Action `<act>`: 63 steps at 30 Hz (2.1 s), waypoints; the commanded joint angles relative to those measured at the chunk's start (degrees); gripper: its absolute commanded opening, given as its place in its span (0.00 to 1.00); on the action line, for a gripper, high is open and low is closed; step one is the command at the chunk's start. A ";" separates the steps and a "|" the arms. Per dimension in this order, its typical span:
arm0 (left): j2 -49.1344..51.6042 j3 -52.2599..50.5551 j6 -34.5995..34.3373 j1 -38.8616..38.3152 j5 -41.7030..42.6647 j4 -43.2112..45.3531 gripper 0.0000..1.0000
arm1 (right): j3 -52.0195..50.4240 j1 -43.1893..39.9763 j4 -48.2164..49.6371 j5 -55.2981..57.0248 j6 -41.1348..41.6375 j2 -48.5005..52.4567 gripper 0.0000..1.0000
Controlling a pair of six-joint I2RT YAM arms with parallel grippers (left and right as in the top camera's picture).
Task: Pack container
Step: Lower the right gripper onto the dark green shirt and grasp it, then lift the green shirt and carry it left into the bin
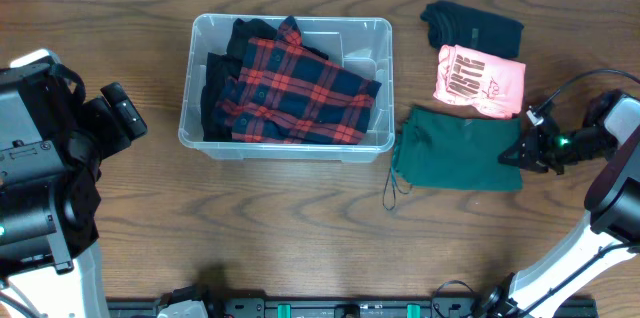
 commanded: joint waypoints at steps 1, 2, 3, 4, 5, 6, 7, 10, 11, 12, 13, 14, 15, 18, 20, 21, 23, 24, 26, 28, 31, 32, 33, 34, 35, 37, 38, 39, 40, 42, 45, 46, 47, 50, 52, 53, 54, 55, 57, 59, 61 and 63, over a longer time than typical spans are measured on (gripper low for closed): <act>0.07 0.15 -0.72 0.31 -0.48 -0.09 0.98 | 2.36 -0.79 -3.65 -15.17 0.61 -1.25 0.01; 0.07 0.15 -0.72 0.31 -0.48 -0.09 0.98 | 3.21 -0.79 -6.08 -20.74 -0.72 -2.27 0.01; 0.07 0.15 -0.70 0.31 -0.48 -0.09 0.98 | 3.91 -0.68 -8.61 -25.88 -3.17 -3.21 0.01; 0.07 0.15 -0.70 0.31 -0.48 -0.09 0.98 | 4.44 -0.46 -11.85 -31.91 -6.73 -4.44 0.01; 0.07 0.15 -0.70 0.31 -0.48 -0.09 0.98 | 4.72 -0.09 -15.34 -37.20 -10.56 -5.79 0.01; 0.07 0.15 -0.70 0.31 -0.48 -0.09 0.98 | 4.85 0.55 -19.37 -42.93 -15.63 -7.78 0.01; 0.07 0.15 -0.72 0.31 -0.48 -0.09 0.98 | 4.85 1.25 -22.51 -46.82 -19.69 -9.73 0.01; 0.07 0.15 -0.70 0.31 -0.48 -0.09 0.98 | 4.85 3.93 -27.17 -53.77 -24.81 -15.65 0.01; 0.07 0.15 -0.70 0.31 -0.48 -0.09 0.98 | 4.87 4.85 -27.17 -54.47 -24.70 -17.25 0.01; 0.07 0.15 -0.72 0.31 -0.48 -0.09 0.98 | 5.16 5.95 -26.88 -54.40 -24.61 -18.75 0.01; 0.07 0.15 -0.72 0.31 -0.48 -0.09 0.98 | 5.53 7.37 -26.95 -54.42 -24.50 -20.44 0.01; 0.07 0.15 -0.70 0.31 -0.48 -0.09 0.98 | 5.86 9.09 -26.93 -54.42 -23.78 -22.18 0.01; 0.07 0.15 -0.70 0.31 -0.48 -0.09 0.98 | 6.21 10.62 -26.69 -54.42 -23.71 -23.43 0.01; 0.07 0.15 -0.70 0.31 -0.48 -0.09 0.98 | 7.76 15.56 -25.57 -54.42 -23.71 -26.75 0.01; 0.07 0.15 -0.70 0.31 -0.48 -0.09 0.98 | 9.55 19.32 -23.74 -54.40 -23.67 -28.39 0.01; 0.07 0.15 -0.70 0.31 -0.48 -0.09 0.98 | 10.56 20.76 -23.04 -54.40 -23.67 -28.83 0.01; 0.07 0.15 -0.70 0.31 -0.48 -0.09 0.98 | 13.62 24.20 -20.90 -54.40 -23.63 -29.29 0.01; 0.07 0.15 -0.70 0.31 -0.48 -0.09 0.98 | 14.75 25.16 -20.15 -54.40 -23.63 -29.29 0.01; 0.07 0.15 -0.70 0.31 -0.48 -0.09 0.98 | 17.64 27.52 -15.85 -54.40 -20.83 -29.27 0.01; 0.07 0.15 -0.70 0.31 -0.48 -0.09 0.98 | 19.89 29.62 -8.13 -54.38 -13.22 -29.27 0.01; 0.07 0.15 -0.70 0.31 -0.48 -0.09 0.98 | 22.01 33.16 9.86 -54.12 5.97 -29.27 0.01; 0.07 0.15 -0.70 0.31 -0.48 -0.09 0.98 | 22.43 34.34 17.53 -52.22 15.52 -29.27 0.01; 0.07 0.15 -0.72 0.31 -0.48 -0.09 0.98 | 22.53 35.71 27.02 -47.12 29.97 -29.27 0.01; 0.07 0.15 -0.70 0.31 -0.48 -0.09 0.98 | 22.53 36.52 32.02 -43.91 37.99 -29.27 0.01; 0.07 0.15 -0.70 0.31 -0.48 -0.09 0.98 | 22.53 37.55 38.14 -41.22 45.24 -29.27 0.01; 0.07 0.15 -0.72 0.31 -0.48 -0.09 0.98 | 22.53 39.89 49.44 -36.65 55.58 -29.24 0.01; 0.07 0.15 -0.70 0.31 -0.48 -0.09 0.98 | 22.53 41.31 53.24 -33.55 59.98 -29.24 0.01; 0.07 0.15 -0.70 0.31 -0.48 -0.09 0.98 | 22.53 42.71 55.80 -31.17 62.31 -29.24 0.01; 0.07 0.15 -0.70 0.31 -0.48 -0.09 0.98 | 22.53 44.24 57.70 -28.89 63.78 -29.24 0.01; 0.07 0.15 -0.72 0.31 -0.48 -0.09 0.98 | 22.53 48.37 58.34 -22.62 64.98 -29.16 0.01; 0.07 0.15 -0.72 0.31 -0.48 -0.09 0.98 | 22.53 54.62 57.66 -16.98 65.07 -28.17 0.01; 0.07 0.15 -0.72 0.31 -0.48 -0.09 0.98 | 22.51 55.98 57.64 -16.41 65.07 -27.65 0.01; 0.07 0.15 -0.72 0.31 -0.48 -0.09 0.98 | 22.51 57.42 57.66 -15.98 65.05 -27.04 0.01; 0.07 0.15 -0.70 0.31 -0.48 -0.09 0.98 | 22.51 60.46 57.59 -14.12 64.70 -23.87 0.01; 0.07 0.15 -0.72 0.31 -0.48 -0.09 0.98 | 22.47 60.39 55.69 -13.90 63.34 -20.94 0.01; 0.07 0.15 -0.72 0.31 -0.48 -0.09 0.98 | 22.47 60.11 54.38 -13.35 62.16 -19.76 0.01; 0.07 0.15 -0.72 0.31 -0.48 -0.09 0.98 | 22.47 59.54 52.17 -12.46 59.58 -18.36 0.01; 0.07 0.15 -0.70 0.31 -0.48 -0.09 0.98 | 22.47 58.73 49.16 -10.86 56.39 -17.00 0.01; 0.07 0.15 -0.70 0.31 -0.48 -0.09 0.98 | 22.47 56.83 41.62 -5.20 50.58 -14.51 0.01; 0.07 0.15 -0.70 0.31 -0.48 -0.09 0.98 | 22.47 54.73 33.92 0.07 45.29 -12.09 0.01; 0.07 0.15 -0.70 0.31 -0.48 -0.09 0.98 | 22.47 52.63 27.93 4.24 41.24 -9.86 0.01; 0.07 0.15 -0.70 0.31 -0.48 -0.09 0.98 | 22.47 51.06 24.59 7.48 39.36 -8.44 0.01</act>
